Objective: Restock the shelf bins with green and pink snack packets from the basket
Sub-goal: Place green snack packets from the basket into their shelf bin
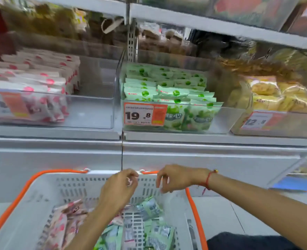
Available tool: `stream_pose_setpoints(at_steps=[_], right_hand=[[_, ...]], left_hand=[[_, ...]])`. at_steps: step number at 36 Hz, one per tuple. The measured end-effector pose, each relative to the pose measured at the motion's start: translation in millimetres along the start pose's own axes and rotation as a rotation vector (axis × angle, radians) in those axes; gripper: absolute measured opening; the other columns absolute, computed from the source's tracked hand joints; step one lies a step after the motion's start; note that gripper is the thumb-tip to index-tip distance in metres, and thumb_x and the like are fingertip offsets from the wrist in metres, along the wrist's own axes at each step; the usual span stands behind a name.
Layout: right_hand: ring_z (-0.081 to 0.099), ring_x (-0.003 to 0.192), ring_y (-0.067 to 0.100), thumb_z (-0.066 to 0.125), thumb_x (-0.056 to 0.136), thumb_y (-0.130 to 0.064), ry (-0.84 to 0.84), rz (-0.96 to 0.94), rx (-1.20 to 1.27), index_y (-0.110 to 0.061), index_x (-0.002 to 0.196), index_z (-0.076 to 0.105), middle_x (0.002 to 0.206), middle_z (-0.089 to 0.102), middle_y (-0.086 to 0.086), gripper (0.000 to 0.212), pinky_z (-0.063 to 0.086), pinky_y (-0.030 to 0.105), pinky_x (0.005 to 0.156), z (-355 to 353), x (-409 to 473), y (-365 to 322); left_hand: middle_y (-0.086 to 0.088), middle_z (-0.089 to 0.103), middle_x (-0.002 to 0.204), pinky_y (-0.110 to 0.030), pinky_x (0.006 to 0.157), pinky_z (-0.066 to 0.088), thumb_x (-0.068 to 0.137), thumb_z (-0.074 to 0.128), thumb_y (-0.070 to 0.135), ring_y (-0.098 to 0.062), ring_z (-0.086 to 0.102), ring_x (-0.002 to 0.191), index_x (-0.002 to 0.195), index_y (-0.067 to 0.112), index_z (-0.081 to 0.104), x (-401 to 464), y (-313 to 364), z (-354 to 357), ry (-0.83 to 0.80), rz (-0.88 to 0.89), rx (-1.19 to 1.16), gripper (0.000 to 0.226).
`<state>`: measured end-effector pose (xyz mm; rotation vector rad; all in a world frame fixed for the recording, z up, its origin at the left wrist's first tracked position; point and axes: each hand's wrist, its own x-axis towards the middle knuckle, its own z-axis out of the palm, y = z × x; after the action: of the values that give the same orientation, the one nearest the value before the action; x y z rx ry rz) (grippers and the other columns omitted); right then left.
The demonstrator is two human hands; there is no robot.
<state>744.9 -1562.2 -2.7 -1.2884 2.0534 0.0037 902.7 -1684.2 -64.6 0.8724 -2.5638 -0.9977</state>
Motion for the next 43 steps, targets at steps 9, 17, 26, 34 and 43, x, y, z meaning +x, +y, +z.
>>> stream_pose_setpoints(at_steps=[9, 17, 26, 34, 43], right_hand=[[0.059, 0.107, 0.035, 0.057, 0.09, -0.012, -0.177, 0.177, -0.251, 0.001, 0.117, 0.057, 0.121, 0.06, 0.02, 0.03, 0.049, 0.04, 0.082, 136.8, 76.9, 15.4], [0.054, 0.116, 0.032, 0.057, 0.089, -0.012, -0.217, 0.301, -0.27, -0.004, 0.136, 0.04, 0.127, 0.055, 0.015, 0.051, 0.045, 0.04, 0.091, 193.2, 82.5, 38.7], [0.05, 0.039, 0.005, 0.061, 0.084, -0.003, -0.18, 0.489, 0.422, -0.009, 0.068, 0.048, 0.047, 0.052, -0.004, 0.022, 0.042, 0.018, 0.042, 148.6, 95.7, 43.7], [0.065, 0.058, 0.004, 0.059, 0.094, -0.021, -0.395, 0.431, 0.859, -0.01, 0.088, 0.064, 0.072, 0.07, -0.002, 0.014, 0.053, 0.014, 0.056, 75.3, 74.7, 46.1], [0.072, 0.075, 0.023, 0.033, 0.099, -0.047, -0.222, 0.231, 0.888, -0.018, 0.101, 0.062, 0.09, 0.07, 0.014, 0.041, 0.058, 0.027, 0.063, -26.5, -0.3, 10.1]], left_hand=[[-0.001, 0.058, 0.131, -0.03, 0.095, 0.045, 0.093, 0.048, 0.009, -0.019, 0.054, 0.118, 0.129, 0.02, 0.057, -36.4, -99.5, 97.8, -0.406, -0.134, 0.164, 0.038], [-0.001, 0.062, 0.124, -0.036, 0.104, 0.039, 0.095, 0.05, 0.033, -0.022, 0.049, 0.12, 0.126, 0.03, 0.059, -46.4, -104.1, 137.0, -0.617, 0.003, 0.41, 0.033], [0.004, 0.05, 0.137, -0.029, 0.1, 0.041, 0.078, 0.077, 0.025, -0.016, 0.048, 0.123, 0.141, 0.023, 0.041, -52.7, -87.7, 146.7, -0.597, -0.124, -0.028, 0.072], [0.025, 0.056, 0.107, -0.028, 0.08, 0.049, 0.076, 0.073, 0.049, 0.002, 0.054, 0.1, 0.113, 0.041, 0.053, -32.6, -67.2, 84.9, -0.286, -0.067, -0.17, 0.043], [0.015, 0.061, 0.084, -0.027, 0.066, 0.043, 0.085, 0.048, 0.061, -0.001, 0.054, 0.069, 0.082, 0.038, 0.052, 0.2, -6.3, -9.0, -0.249, 0.149, -0.125, 0.023]])
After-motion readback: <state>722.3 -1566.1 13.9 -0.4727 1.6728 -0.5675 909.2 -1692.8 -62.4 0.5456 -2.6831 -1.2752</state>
